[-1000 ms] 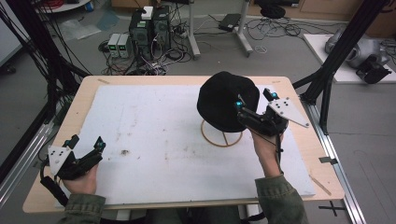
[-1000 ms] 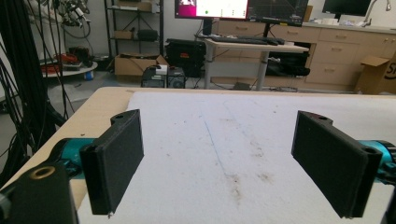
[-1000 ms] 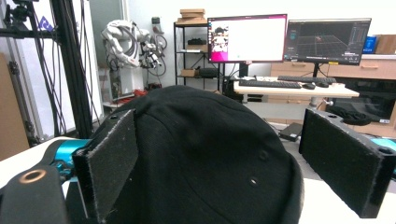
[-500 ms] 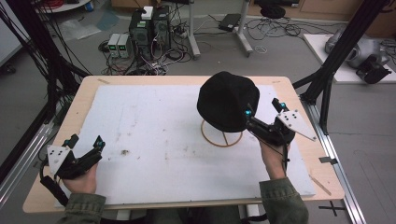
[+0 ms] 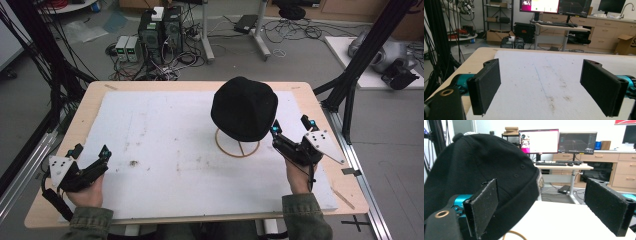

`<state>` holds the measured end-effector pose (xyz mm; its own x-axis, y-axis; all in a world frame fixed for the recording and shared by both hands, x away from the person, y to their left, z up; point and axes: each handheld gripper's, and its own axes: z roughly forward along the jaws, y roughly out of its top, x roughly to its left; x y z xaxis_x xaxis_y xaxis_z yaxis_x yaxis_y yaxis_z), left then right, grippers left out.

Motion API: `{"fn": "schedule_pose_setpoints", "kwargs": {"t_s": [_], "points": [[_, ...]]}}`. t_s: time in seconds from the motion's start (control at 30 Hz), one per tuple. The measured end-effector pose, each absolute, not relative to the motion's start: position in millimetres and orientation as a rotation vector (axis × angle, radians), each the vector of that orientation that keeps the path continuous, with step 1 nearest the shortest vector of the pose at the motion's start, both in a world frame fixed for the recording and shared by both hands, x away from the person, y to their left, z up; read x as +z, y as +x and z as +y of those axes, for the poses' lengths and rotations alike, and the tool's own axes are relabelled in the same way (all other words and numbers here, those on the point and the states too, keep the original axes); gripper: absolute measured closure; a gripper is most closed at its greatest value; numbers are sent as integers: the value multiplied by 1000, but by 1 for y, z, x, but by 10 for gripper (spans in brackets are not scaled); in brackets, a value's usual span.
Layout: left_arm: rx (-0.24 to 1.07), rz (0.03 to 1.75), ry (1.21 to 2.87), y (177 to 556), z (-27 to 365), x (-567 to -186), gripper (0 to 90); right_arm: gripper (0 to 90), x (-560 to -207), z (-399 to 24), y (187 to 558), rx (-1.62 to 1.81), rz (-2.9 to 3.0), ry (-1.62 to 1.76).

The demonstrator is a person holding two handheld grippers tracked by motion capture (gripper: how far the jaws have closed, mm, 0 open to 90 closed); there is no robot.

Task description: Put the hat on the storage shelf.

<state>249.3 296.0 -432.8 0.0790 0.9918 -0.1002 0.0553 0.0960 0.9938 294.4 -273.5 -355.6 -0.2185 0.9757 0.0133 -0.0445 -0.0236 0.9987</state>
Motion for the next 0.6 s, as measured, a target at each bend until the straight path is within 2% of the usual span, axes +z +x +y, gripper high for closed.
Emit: {"fn": "schedule_pose_setpoints", "kwargs": {"t_s": [0.6], "points": [[1050,1228,1215,250,294,-433,170,119,-397,-290,301,1232,1300,1151]]}}
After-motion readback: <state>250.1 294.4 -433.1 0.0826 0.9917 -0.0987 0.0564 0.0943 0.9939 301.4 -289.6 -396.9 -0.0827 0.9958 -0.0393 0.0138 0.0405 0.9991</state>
